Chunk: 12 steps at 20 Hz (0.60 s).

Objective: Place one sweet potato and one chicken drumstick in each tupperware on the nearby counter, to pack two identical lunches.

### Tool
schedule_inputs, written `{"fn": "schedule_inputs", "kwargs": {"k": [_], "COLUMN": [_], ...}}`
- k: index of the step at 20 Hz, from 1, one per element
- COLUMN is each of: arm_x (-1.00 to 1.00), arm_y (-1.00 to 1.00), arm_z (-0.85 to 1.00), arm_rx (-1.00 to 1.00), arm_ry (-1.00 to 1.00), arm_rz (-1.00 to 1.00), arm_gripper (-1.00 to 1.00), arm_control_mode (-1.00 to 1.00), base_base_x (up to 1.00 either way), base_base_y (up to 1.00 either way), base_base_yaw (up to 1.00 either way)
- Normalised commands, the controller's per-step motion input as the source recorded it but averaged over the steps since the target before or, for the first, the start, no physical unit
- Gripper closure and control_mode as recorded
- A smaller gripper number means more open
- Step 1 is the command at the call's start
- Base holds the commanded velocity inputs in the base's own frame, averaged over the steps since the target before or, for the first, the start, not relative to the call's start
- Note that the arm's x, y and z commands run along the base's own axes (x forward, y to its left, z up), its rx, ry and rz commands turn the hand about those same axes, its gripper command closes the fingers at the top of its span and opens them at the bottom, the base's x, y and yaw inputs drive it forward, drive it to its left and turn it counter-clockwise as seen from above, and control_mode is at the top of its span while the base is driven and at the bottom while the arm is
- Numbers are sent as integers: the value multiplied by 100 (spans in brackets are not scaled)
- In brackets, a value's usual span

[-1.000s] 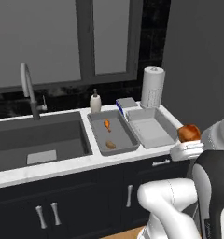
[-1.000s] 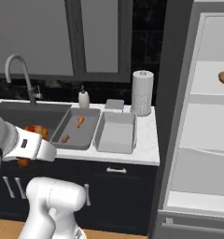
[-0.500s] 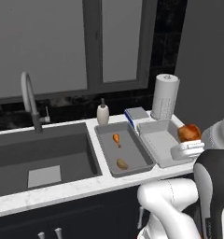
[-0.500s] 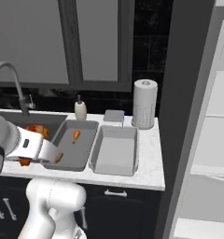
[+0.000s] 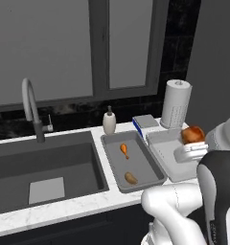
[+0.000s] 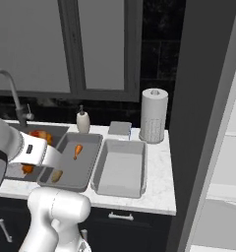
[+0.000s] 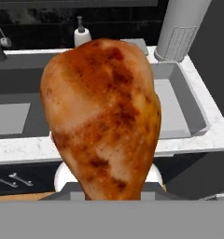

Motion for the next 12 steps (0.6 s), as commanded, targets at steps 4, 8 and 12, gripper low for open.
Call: {"fn": "schedule_inputs", "kwargs": {"k": [4, 8, 12], "arm_x": [46, 73, 91], "arm_y": [-12, -34, -51], "arm_z": [-10, -10, -21], "arm_rx": [0, 2, 1], "arm_ry": [15, 18, 11], "arm_rz": [0, 0, 0], "arm_gripper": [100, 100, 100], "arm_control_mode": [-100, -100, -100], "base_base_x": [0, 0, 0], "base_base_y": [0, 0, 0], "base_base_yaw": [0, 0, 0]}}
